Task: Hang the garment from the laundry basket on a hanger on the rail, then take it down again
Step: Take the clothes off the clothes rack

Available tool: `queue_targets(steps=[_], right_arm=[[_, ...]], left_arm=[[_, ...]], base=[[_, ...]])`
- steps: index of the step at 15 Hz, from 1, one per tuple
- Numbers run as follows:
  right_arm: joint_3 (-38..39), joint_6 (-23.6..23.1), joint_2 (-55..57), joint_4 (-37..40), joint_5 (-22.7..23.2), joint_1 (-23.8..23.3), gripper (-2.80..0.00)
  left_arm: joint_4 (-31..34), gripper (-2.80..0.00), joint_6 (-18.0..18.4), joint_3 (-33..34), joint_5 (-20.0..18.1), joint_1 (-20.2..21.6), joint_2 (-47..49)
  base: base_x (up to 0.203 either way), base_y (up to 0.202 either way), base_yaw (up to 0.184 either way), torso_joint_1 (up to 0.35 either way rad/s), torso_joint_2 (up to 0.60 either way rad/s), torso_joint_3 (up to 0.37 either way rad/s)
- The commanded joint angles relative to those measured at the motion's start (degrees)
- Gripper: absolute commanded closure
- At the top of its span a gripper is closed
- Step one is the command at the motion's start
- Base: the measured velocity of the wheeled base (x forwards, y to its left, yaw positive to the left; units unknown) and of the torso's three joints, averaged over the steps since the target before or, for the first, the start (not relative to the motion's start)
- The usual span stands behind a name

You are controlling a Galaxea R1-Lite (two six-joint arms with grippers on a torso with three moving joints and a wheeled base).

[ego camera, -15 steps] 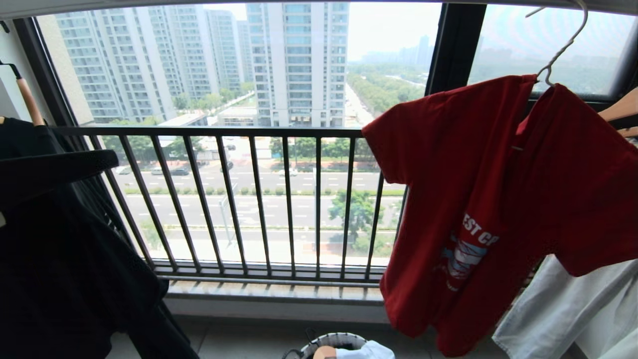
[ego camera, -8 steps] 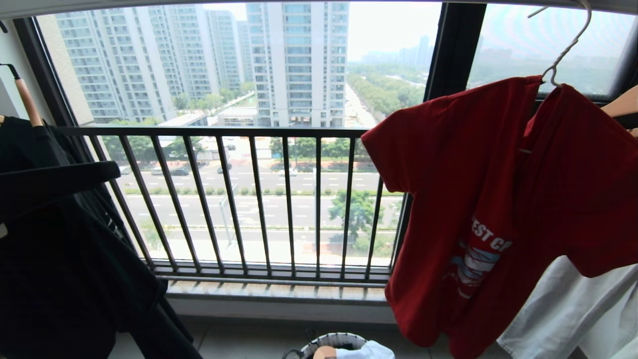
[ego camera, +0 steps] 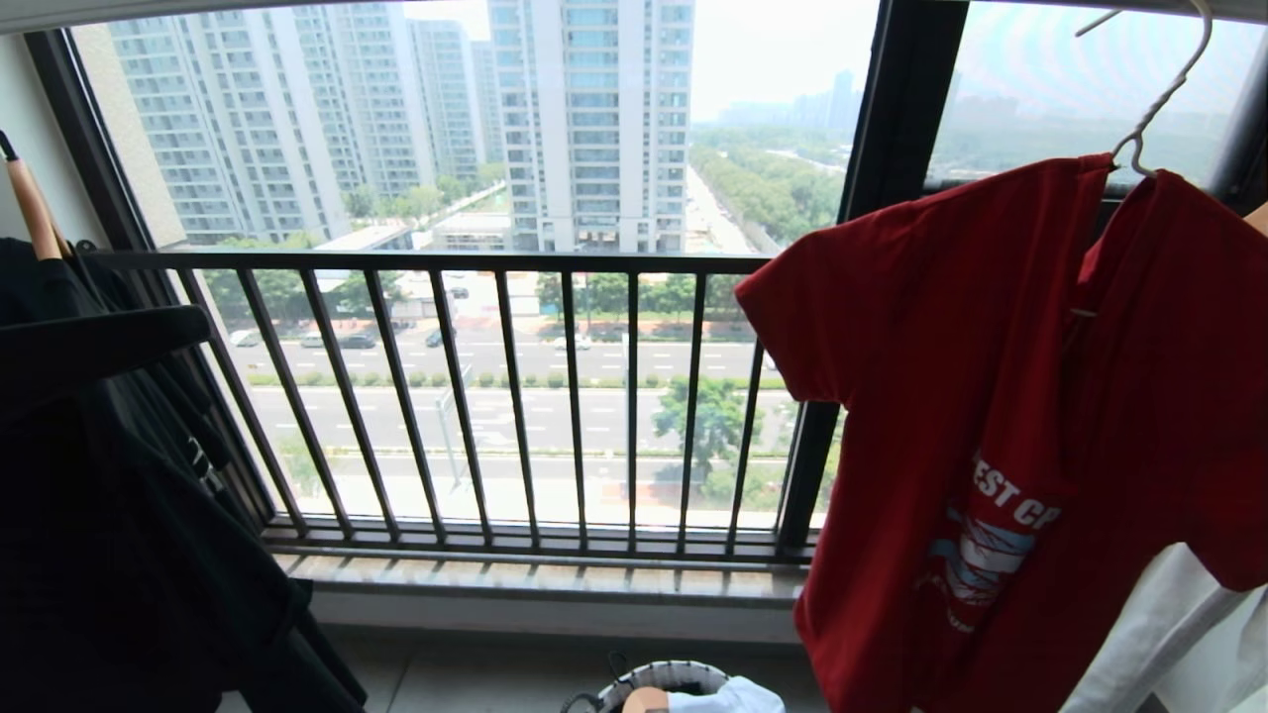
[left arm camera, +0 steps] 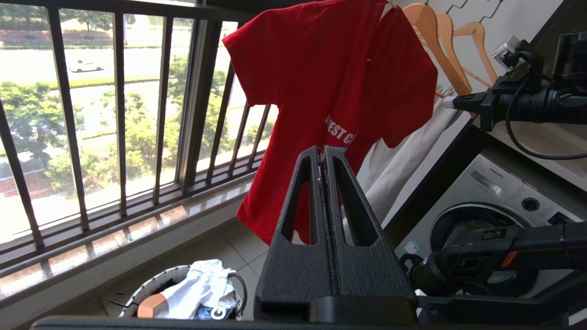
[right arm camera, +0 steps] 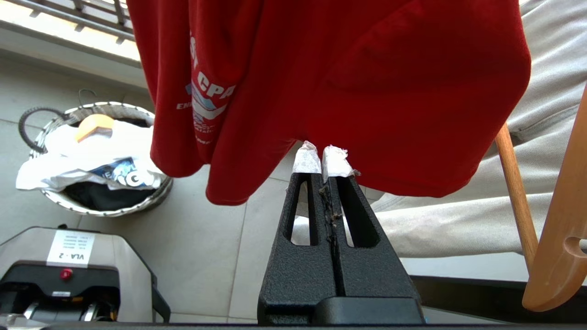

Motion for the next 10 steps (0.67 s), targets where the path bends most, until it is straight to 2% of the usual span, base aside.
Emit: queue_targets(steps=[1, 3, 5, 6, 10], right_arm=[[2.2, -0.6, 1.0, -0.5, 0.0, -4.7, 0.00], [2.4, -3.9, 1.9, 0.0, 0.1, -10.1, 0.00], [2.4, -9.7, 2.6, 2.9, 0.2, -14.9, 0.00], [2.2, -10.2, 2.7, 3.2, 0.3, -15.3, -2.80], [1.5, -10.0, 4.0, 2.9, 2.4, -16.8, -2.80]], left_arm=[[-0.1, 0.00, -0.1, 0.0, -0.2, 0.0, 0.1], [0.1, 0.00, -0.3, -0.8, 0.1, 0.0, 1.0], [0.5, 0.00, -0.4, -1.1, 0.3, 0.1, 1.6], [0.5, 0.00, -0.4, -1.2, 0.3, 0.1, 1.6], [0.5, 0.00, -0.4, -1.1, 0.3, 0.1, 1.7]], base=[[0.000, 0.000, 0.000, 0.000, 0.00, 0.000], [0.000, 0.000, 0.000, 0.000, 0.00, 0.000], [0.000, 0.000, 0.000, 0.000, 0.00, 0.000], [0.000, 0.000, 0.000, 0.000, 0.00, 0.000], [0.000, 0.000, 0.000, 0.000, 0.00, 0.000]])
